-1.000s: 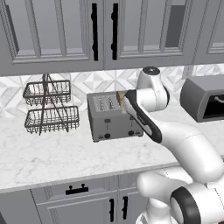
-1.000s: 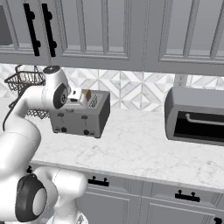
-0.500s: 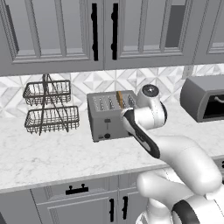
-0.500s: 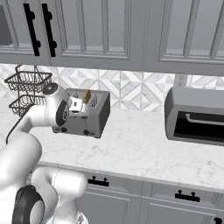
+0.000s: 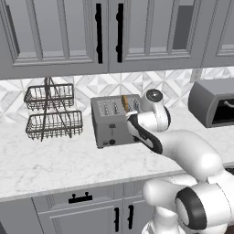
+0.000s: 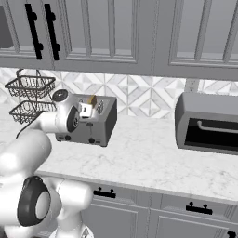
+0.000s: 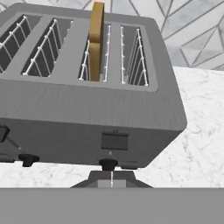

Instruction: Start the toaster. Once the lever pops up, take the bread to the plate on the dining counter.

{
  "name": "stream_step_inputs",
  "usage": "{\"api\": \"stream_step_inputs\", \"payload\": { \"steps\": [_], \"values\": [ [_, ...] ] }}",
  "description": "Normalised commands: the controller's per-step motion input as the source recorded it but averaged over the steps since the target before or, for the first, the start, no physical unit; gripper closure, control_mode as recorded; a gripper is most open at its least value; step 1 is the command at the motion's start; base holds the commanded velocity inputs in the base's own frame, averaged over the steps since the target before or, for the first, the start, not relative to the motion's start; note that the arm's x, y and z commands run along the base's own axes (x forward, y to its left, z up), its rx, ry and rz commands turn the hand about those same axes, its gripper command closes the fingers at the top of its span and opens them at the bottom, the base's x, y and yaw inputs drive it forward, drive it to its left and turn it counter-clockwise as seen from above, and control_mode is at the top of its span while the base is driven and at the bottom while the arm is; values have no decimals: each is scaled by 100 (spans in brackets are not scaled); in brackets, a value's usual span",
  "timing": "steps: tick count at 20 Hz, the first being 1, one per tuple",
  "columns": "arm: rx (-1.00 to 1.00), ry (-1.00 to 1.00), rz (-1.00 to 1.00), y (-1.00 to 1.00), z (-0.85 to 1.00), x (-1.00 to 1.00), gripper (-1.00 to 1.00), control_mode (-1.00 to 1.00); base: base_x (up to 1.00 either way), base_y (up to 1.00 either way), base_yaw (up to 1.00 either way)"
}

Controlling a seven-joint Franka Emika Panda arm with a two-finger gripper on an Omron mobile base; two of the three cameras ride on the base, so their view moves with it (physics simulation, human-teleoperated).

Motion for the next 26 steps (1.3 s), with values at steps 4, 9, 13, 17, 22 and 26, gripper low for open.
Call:
{"api": "stream_step_inputs", "payload": {
  "steps": [4, 9, 13, 17, 22, 26],
  "values": [
    [0, 0, 0, -5, -14, 12, 100, -100, 0, 0, 0],
    [0, 0, 0, -1, -21, 8, 100, -100, 0, 0, 0],
    [0, 0, 0, 0, -18, 19, 100, -100, 0, 0, 0],
    [0, 0, 0, 0, -17, 26, 100, -100, 0, 0, 0],
    [0, 0, 0, 0, -18, 21, 100, -100, 0, 0, 0],
    [0, 0, 0, 0, -15, 9, 100, -100, 0, 0, 0]
  ]
}}
